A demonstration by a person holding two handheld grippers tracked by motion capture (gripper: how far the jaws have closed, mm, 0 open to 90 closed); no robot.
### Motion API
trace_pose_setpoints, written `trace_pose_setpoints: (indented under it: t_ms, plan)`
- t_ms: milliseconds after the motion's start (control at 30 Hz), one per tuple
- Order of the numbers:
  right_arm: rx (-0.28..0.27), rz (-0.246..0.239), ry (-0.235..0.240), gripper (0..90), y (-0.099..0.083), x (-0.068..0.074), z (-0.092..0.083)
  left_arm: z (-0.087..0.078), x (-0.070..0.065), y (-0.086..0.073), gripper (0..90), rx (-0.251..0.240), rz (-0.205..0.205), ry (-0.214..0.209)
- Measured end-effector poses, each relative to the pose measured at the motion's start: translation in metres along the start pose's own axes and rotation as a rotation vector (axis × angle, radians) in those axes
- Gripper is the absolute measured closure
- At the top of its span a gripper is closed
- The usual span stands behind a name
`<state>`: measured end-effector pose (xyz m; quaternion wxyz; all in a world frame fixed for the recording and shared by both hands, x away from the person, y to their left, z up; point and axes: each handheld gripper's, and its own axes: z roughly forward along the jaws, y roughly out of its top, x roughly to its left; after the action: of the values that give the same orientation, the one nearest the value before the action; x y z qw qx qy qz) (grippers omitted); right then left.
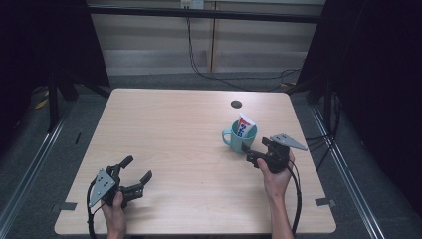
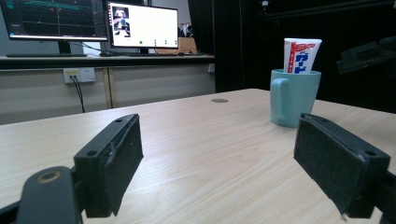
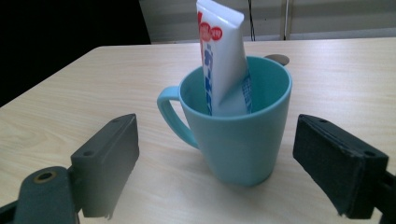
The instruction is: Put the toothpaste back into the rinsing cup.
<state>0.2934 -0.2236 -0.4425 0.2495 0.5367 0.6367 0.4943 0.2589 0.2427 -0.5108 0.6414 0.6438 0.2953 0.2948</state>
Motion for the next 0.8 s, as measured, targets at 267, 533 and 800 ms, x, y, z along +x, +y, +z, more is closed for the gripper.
trace_pose_setpoints:
  t_ms: [267, 533, 800]
  plan:
    - [-0.021, -0.009, -0.014, 14.3, -0.015, 0.003, -0.013, 0.000, 0.000, 0.000, 15.4, 0.000, 0.000, 0.000]
    - [0.000, -0.001, -0.013, 14.4, -0.036, 0.007, -0.019, 0.000, 0.000, 0.000, 15.4, -0.002, 0.000, -0.001]
    - [0.011, -0.001, -0.032, 14.5, -0.057, 0.007, -0.024, 0.000, 0.000, 0.000, 15.4, -0.003, 0.000, 0.000]
